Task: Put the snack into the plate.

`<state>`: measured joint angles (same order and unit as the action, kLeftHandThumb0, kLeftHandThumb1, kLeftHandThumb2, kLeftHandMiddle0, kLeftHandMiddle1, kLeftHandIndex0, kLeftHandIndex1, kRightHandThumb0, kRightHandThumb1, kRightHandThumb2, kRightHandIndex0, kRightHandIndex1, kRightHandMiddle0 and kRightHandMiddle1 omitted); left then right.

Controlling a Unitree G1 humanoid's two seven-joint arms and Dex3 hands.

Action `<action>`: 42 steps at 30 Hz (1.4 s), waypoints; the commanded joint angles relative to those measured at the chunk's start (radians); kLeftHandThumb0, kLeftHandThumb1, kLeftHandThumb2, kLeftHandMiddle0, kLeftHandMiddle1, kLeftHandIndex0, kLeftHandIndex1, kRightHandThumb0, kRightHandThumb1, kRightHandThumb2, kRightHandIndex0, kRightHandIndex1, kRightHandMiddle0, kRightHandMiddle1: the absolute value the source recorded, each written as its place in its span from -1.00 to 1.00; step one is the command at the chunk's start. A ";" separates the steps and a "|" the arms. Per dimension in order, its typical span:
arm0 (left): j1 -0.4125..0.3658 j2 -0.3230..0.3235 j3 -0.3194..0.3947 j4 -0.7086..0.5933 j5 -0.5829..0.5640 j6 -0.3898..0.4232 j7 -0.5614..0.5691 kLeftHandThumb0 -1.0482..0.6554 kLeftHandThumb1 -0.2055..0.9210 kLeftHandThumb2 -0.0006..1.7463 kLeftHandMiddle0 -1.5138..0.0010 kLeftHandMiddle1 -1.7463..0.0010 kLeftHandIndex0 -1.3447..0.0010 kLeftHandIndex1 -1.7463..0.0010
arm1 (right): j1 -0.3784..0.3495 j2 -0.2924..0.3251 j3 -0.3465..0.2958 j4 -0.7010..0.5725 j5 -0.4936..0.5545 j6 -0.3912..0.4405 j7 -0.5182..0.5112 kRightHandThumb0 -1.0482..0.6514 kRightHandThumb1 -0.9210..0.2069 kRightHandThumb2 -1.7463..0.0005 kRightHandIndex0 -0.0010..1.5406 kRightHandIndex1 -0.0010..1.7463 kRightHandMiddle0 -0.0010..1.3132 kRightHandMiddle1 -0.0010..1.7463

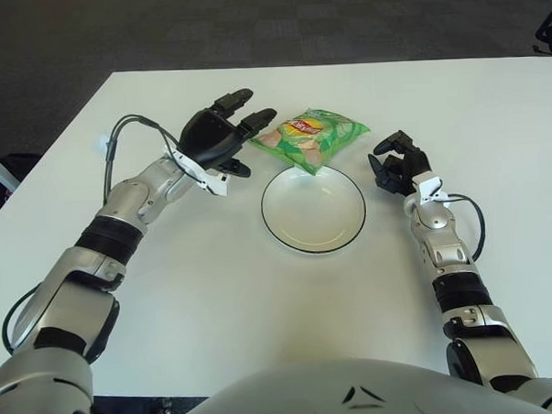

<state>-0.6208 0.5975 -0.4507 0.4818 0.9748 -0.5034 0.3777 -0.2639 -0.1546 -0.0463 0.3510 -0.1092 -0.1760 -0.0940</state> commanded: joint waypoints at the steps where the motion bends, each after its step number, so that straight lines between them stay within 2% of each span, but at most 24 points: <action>1: -0.031 -0.028 -0.014 0.053 0.005 0.001 0.030 -0.30 0.76 -1.00 0.69 1.00 0.54 1.00 | 0.002 -0.009 0.000 0.016 -0.007 0.002 0.006 -0.20 -0.74 0.27 0.00 1.00 -0.43 0.89; 13: -0.092 -0.176 -0.057 0.298 0.022 0.069 0.202 -0.33 0.75 -1.00 0.76 0.99 0.58 0.99 | 0.003 -0.009 -0.001 0.019 -0.001 -0.003 0.014 -0.20 -0.74 0.27 -0.01 1.00 -0.43 0.89; 21: -0.114 -0.202 -0.089 0.351 0.028 0.096 0.253 -0.32 0.74 -1.00 0.75 0.99 0.57 0.99 | 0.007 -0.006 -0.003 0.011 0.003 0.000 0.018 -0.20 -0.75 0.28 -0.01 1.00 -0.43 0.89; 31: -0.169 -0.286 -0.149 0.515 0.042 0.180 0.349 -0.34 0.73 -1.00 0.74 1.00 0.57 0.99 | 0.010 -0.005 -0.002 0.002 0.003 0.014 0.020 -0.20 -0.76 0.31 -0.02 1.00 -0.42 0.87; 42: -0.209 -0.340 -0.197 0.602 0.033 0.209 0.432 -0.35 0.72 -1.00 0.70 0.99 0.57 0.99 | 0.012 -0.003 -0.003 -0.001 0.006 0.017 0.024 -0.20 -0.78 0.33 -0.02 1.00 -0.41 0.86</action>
<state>-0.7978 0.2646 -0.6344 1.0637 1.0041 -0.3028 0.7841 -0.2635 -0.1565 -0.0473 0.3497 -0.1051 -0.1757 -0.0766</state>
